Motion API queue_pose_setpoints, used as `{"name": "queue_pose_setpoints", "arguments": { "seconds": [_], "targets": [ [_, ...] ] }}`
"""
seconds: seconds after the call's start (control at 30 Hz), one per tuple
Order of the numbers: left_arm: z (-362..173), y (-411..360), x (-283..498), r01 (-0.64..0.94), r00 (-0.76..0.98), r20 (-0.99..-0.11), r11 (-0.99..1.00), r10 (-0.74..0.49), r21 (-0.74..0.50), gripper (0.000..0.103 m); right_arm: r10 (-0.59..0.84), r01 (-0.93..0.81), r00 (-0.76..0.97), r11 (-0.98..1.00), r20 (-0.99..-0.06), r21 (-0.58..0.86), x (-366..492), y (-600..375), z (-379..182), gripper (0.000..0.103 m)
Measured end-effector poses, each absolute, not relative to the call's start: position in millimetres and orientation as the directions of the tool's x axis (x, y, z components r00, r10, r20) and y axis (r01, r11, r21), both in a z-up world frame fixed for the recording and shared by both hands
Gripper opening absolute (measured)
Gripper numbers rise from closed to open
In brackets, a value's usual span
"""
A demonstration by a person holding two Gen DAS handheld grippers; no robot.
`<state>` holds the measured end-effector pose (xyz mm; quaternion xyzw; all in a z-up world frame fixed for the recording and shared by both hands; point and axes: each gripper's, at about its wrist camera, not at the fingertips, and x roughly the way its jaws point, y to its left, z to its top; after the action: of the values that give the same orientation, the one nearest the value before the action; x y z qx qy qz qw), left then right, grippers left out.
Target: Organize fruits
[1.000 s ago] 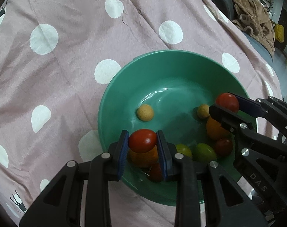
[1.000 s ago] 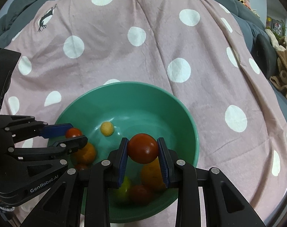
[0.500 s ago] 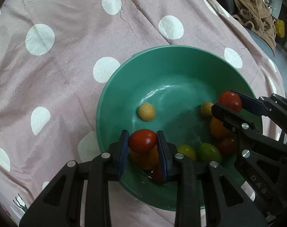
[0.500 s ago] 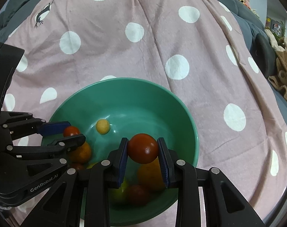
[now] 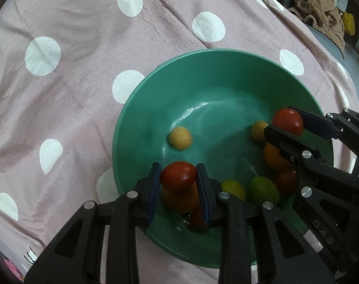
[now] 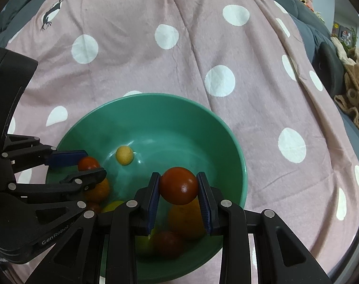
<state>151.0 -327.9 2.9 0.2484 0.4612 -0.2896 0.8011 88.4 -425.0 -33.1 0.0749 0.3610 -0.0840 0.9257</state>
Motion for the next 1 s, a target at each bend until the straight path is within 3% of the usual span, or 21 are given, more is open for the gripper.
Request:
{"name": "queue_pose_setpoints", "arguments": {
  "seconds": [0.53,0.63,0.7,0.73,0.8,0.87,1.0],
  "targets": [
    [-2,-329,154,0.695,0.404,-0.889,0.705,-0.217,0.144,0.031,-0.119,0.225,0.705,0.973,-0.699,0.061,91,-425,-37,0.033],
    [3,-327,152,0.69,0.41,-0.884,0.71,-0.225,0.14,0.051,-0.122,0.231,0.704,0.971,-0.7,0.063,90,-425,-36,0.034],
    [10,-325,149,0.681,0.421,-0.878,0.718,-0.226,0.142,0.057,-0.139,0.244,0.699,0.968,-0.702,0.052,88,-425,-34,0.036],
    [15,-323,147,0.677,0.43,-0.874,0.722,-0.227,0.146,0.066,-0.146,0.253,0.698,0.966,-0.701,0.051,87,-426,-33,0.036],
    [27,-317,143,0.67,0.437,-0.865,0.731,-0.245,0.132,0.071,-0.145,0.263,0.703,0.963,-0.696,0.065,82,-429,-27,0.036],
    [41,-310,137,0.66,0.457,-0.853,0.74,-0.253,0.133,0.083,-0.14,0.266,0.716,0.961,-0.684,0.082,76,-432,-18,0.036],
    [70,-298,122,0.639,0.486,-0.828,0.76,-0.28,0.118,0.091,-0.092,0.23,0.737,0.966,-0.669,0.12,59,-434,4,0.036]
  ]
}}
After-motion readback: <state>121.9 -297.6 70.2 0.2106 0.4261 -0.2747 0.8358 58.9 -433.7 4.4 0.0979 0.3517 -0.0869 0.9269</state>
